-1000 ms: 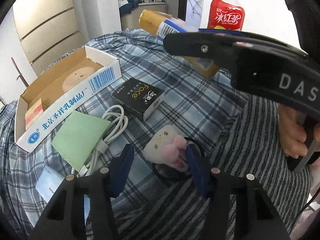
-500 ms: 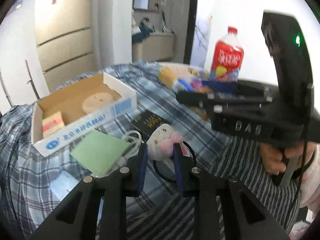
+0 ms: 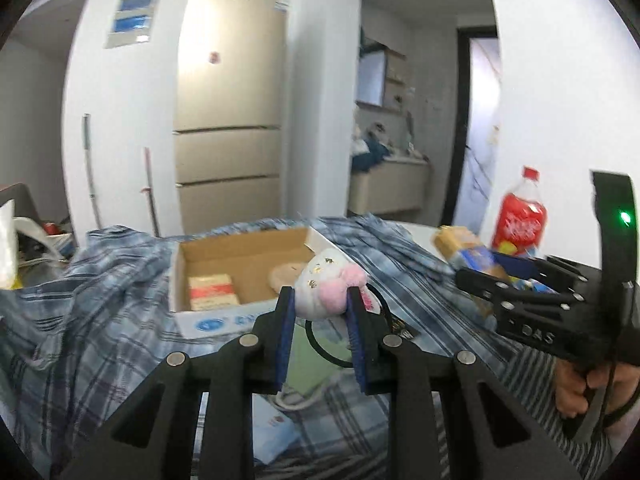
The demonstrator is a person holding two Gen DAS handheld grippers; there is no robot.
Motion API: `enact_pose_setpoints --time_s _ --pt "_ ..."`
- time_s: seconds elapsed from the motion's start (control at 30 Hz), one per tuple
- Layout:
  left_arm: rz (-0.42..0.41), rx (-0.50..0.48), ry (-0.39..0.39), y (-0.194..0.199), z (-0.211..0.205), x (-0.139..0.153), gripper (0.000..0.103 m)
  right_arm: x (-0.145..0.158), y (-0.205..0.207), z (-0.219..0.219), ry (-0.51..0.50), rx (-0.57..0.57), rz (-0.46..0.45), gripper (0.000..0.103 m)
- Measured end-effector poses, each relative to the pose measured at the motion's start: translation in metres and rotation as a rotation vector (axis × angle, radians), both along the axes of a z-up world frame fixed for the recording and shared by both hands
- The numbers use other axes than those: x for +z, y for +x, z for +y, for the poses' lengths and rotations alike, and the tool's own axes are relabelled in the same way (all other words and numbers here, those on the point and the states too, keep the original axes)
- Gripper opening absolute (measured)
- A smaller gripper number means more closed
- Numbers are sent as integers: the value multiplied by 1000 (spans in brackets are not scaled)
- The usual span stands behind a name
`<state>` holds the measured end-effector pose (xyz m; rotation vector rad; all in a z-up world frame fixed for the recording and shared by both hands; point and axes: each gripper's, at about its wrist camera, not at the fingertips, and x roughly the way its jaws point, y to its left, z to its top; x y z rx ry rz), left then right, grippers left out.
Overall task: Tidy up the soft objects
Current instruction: 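Carry the plush toy and Liqun pack with both grippers over the white box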
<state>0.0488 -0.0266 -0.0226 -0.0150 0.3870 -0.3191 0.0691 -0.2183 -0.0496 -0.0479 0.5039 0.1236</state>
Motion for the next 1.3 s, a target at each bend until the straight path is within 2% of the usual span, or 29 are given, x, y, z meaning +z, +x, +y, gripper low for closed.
enact_pose_setpoints --time_s 0.13,0.33,0.5,0.87,1.3 --pt "-33 28 -2 -5 4 4 27 3 -7 9 -44 6 -39 53" --pt "-76 83 21 -11 4 10 27 8 -9 2 -13 7 -60 53" --pt "-108 111 37 -20 4 12 27 14 -21 7 -56 -22 -130 53" --pt "-80 151 -7 -14 16 11 27 19 -35 3 -9 8 -202 53" --pt "-59 125 6 -11 11 9 27 17 -34 -7 33 14 -186 53"
